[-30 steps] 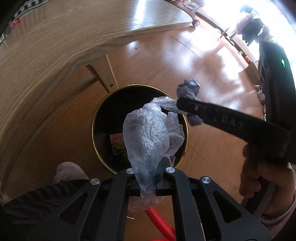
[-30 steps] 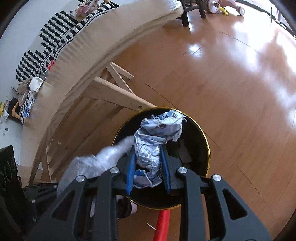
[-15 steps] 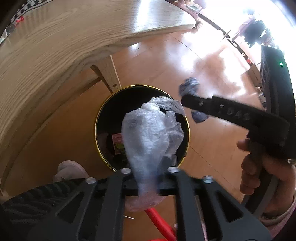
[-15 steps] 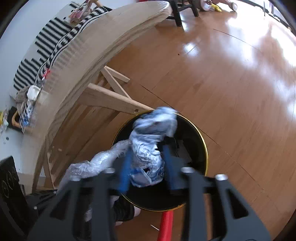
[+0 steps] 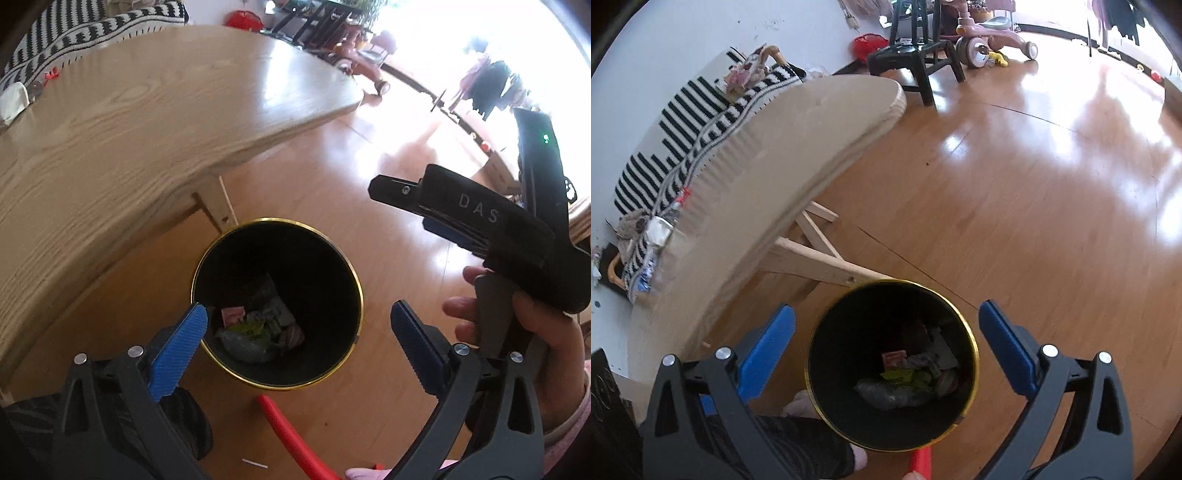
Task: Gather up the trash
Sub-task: 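Return both grippers to the trash on the table, then grasp the blue crumpled paper with the left gripper while the right grasps white paper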
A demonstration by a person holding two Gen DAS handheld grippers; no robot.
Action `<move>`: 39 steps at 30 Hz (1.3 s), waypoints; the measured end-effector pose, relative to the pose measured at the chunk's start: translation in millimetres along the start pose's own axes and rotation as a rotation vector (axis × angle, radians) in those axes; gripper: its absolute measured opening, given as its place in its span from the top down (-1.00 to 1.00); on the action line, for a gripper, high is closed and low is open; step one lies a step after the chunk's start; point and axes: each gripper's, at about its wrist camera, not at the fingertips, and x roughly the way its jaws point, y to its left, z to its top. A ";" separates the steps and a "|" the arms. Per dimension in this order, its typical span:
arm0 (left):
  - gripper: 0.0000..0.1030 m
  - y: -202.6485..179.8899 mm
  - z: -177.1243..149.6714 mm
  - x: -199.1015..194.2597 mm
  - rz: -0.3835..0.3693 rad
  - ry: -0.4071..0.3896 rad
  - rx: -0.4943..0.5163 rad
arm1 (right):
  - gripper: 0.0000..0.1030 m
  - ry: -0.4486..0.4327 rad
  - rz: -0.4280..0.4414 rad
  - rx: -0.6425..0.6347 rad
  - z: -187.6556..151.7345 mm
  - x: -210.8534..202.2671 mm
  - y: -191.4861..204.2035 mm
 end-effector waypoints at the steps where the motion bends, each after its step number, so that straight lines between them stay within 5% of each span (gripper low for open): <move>1: -0.87 1.6 1.2 -5.7 -0.006 -0.013 -0.012 | -0.87 -0.013 0.000 -0.022 1.5 -1.5 6.2; 5: -0.87 15.1 18.0 -57.9 -0.006 -0.139 -0.039 | -0.87 -0.038 -0.004 -0.086 2.9 -3.5 20.0; 8: -0.87 40.0 32.9 -103.8 0.081 -0.251 -0.033 | -0.87 -0.055 0.004 -0.122 9.9 -3.0 39.0; 13: -0.88 143.2 49.8 -172.4 0.303 -0.367 -0.190 | -0.87 -0.109 0.075 -0.265 29.3 -4.7 114.3; 18: -0.87 257.6 49.9 -204.7 0.420 -0.370 -0.428 | -0.87 -0.147 0.206 -0.431 51.3 2.2 218.2; 23: -0.87 322.8 57.1 -201.5 0.468 -0.336 -0.470 | -0.87 -0.133 0.297 -0.500 69.5 33.2 307.9; 31: -0.87 395.4 96.2 -152.5 0.382 -0.284 -0.500 | -0.87 -0.046 0.354 -0.673 96.0 100.7 418.3; 39: -0.87 421.7 124.6 -129.7 0.398 -0.246 -0.436 | -0.87 0.067 0.397 -0.796 108.0 169.5 509.5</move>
